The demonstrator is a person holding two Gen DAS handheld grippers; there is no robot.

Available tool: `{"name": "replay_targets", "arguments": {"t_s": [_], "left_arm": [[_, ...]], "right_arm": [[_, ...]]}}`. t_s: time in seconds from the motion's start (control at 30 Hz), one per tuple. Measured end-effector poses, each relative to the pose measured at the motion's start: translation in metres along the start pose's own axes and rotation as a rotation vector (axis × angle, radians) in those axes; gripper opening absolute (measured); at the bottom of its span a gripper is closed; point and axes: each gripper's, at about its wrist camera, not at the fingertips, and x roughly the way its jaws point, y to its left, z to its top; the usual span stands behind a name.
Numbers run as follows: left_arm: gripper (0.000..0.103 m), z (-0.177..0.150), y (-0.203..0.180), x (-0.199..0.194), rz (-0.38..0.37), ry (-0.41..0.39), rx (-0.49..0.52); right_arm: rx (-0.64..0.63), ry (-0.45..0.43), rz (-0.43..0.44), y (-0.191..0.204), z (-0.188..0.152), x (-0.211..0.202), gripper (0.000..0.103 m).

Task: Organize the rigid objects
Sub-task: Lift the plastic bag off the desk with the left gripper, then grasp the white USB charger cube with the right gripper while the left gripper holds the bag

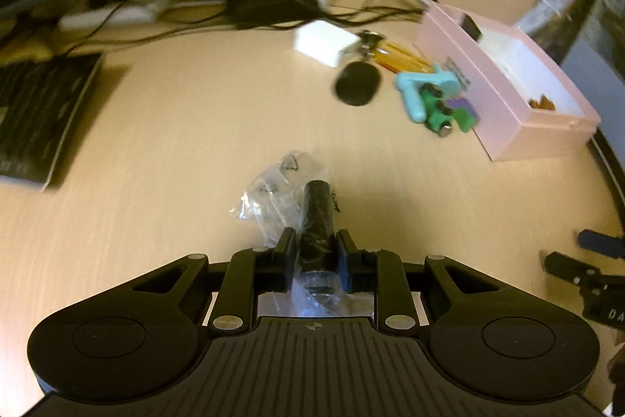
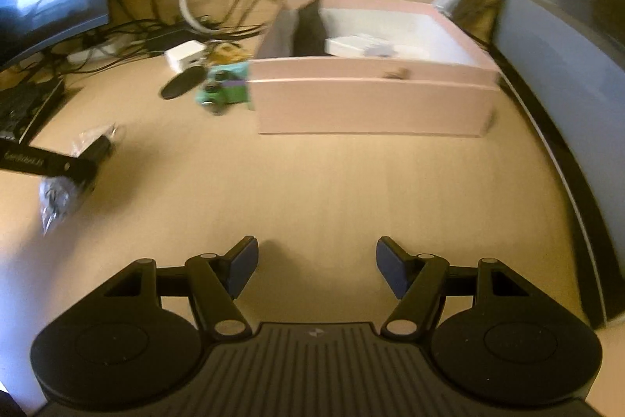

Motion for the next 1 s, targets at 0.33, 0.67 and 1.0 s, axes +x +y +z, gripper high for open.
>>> {"name": "replay_targets", "arguments": {"t_s": [0.33, 0.67, 1.0], "left_arm": [[0.025, -0.002, 0.003, -0.002, 0.010, -0.017, -0.033], [0.025, -0.011, -0.003, -0.007, 0.031, -0.011, 0.016], [0.025, -0.016, 0.010, -0.012, -0.029, -0.012, -0.012]], "right_arm": [[-0.099, -0.050, 0.006, 0.032, 0.015, -0.012, 0.068], [-0.130, -0.065, -0.012, 0.037, 0.026, -0.010, 0.068], [-0.151, -0.102, 0.073, 0.059, 0.085, -0.006, 0.068]]}}
